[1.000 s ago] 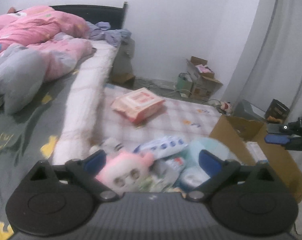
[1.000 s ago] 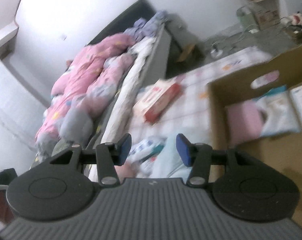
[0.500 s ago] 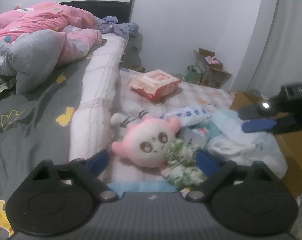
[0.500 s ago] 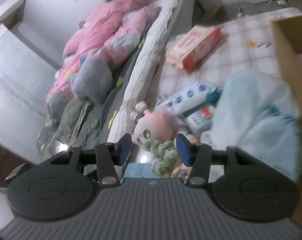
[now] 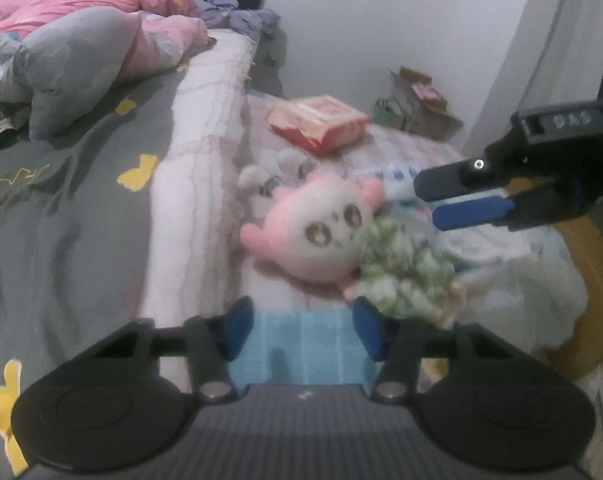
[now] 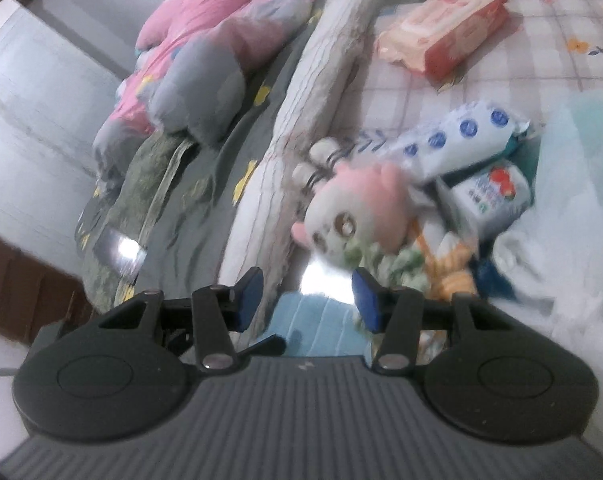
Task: Organize soft objects
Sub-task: 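Move the right tool over the bed items toward the blue wet-wipe pack, then grasp the blue-and-white wet-wipe pack with the right tool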
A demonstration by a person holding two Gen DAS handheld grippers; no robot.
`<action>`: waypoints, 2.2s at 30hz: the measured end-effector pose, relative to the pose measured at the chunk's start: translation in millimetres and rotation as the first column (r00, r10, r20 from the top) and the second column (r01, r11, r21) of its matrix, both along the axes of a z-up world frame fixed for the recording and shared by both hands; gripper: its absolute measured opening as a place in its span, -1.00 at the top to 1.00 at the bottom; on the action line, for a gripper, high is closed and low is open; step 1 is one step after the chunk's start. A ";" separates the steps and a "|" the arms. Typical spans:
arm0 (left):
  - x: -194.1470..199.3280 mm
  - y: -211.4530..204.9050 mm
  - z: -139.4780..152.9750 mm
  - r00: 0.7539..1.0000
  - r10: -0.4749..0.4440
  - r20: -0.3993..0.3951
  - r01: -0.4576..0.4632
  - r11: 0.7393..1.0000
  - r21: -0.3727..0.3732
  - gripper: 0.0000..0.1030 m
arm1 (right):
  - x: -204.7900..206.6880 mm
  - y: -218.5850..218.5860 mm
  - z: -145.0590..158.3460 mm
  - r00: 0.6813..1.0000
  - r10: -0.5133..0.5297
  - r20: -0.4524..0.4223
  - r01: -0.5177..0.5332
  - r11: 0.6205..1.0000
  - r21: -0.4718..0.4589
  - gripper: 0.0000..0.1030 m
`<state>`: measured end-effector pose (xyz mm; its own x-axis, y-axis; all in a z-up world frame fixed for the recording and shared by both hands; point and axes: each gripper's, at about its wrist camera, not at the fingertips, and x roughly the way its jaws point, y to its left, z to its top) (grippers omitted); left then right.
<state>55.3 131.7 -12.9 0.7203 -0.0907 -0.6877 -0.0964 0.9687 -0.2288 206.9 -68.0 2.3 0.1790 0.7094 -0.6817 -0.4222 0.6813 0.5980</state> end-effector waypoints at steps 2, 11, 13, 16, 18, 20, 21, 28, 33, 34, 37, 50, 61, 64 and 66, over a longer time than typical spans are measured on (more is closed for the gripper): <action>10.9 5.1 -0.2 1.000 0.023 0.004 -0.023 0.999 -0.025 0.02 | 12.1 4.9 1.7 0.999 -0.022 0.032 0.023 0.999 -0.022 0.05; 63.7 15.8 -18.3 0.995 0.055 -0.088 -0.066 0.988 -0.137 -0.12 | 67.6 20.3 -29.7 0.996 -0.084 -0.038 0.079 0.990 -0.116 0.05; 67.3 17.2 -18.3 0.994 0.058 -0.088 -0.069 0.989 -0.130 -0.12 | 74.9 20.3 -32.8 0.994 -0.094 -0.049 0.088 0.989 -0.118 0.05; 67.3 20.5 -9.2 0.996 0.072 -0.048 -0.076 0.991 -0.106 -0.12 | 82.9 18.9 -30.1 0.994 -0.104 -0.043 0.099 0.989 -0.112 0.05; 70.3 22.6 1.6 0.997 0.074 -0.003 -0.074 0.994 -0.080 -0.12 | 90.4 14.9 -26.9 0.991 -0.122 -0.052 0.116 0.987 -0.109 0.05; 78.0 22.2 12.8 0.998 0.056 0.037 -0.054 0.997 -0.057 -0.14 | 100.6 9.0 -27.8 0.983 -0.156 -0.094 0.145 0.983 -0.113 0.05; 84.4 21.2 16.9 0.998 0.040 0.047 -0.038 0.998 -0.047 -0.15 | 105.3 5.8 -29.5 0.978 -0.172 -0.121 0.158 0.981 -0.114 0.05; 145.6 -23.7 22.1 0.980 -0.201 0.002 0.199 0.973 0.118 -0.19 | 138.6 -20.4 -36.6 0.934 -0.284 -0.216 0.263 0.957 -0.121 0.05; 180.1 -55.2 16.4 0.947 -0.318 -0.032 0.318 0.928 0.194 -0.20 | 156.6 -28.8 -43.9 0.922 -0.299 -0.246 0.279 0.953 -0.116 0.04; 187.2 -59.0 15.1 0.946 -0.321 -0.038 0.322 0.923 0.211 -0.20 | 159.9 -28.2 -45.6 0.920 -0.303 -0.247 0.282 0.952 -0.115 0.04; 201.8 -63.4 9.5 0.944 -0.326 -0.050 0.329 0.917 0.228 -0.25 | 175.0 -28.3 -51.7 0.915 -0.306 -0.264 0.290 0.952 -0.099 0.04; 241.9 -35.3 -0.9 0.955 -0.272 -0.121 0.294 0.923 0.248 -0.23 | 215.2 -15.6 -82.9 0.864 -0.307 -0.398 0.317 0.947 -0.042 -0.01; 286.7 -13.6 -11.5 0.943 -0.287 -0.169 0.307 0.945 0.110 -0.35 | 228.7 -26.8 -102.7 0.778 -0.415 -0.472 0.440 0.896 -0.062 -0.20; 293.4 -14.3 -16.9 0.945 -0.269 -0.185 0.290 0.952 0.095 -0.40 | 230.4 -24.4 -106.1 0.772 -0.411 -0.485 0.441 0.896 -0.057 -0.21; 296.1 -15.7 -19.9 0.948 -0.256 -0.191 0.277 0.956 0.093 -0.43 | 231.2 -22.9 -107.2 0.774 -0.406 -0.486 0.440 0.897 -0.049 -0.26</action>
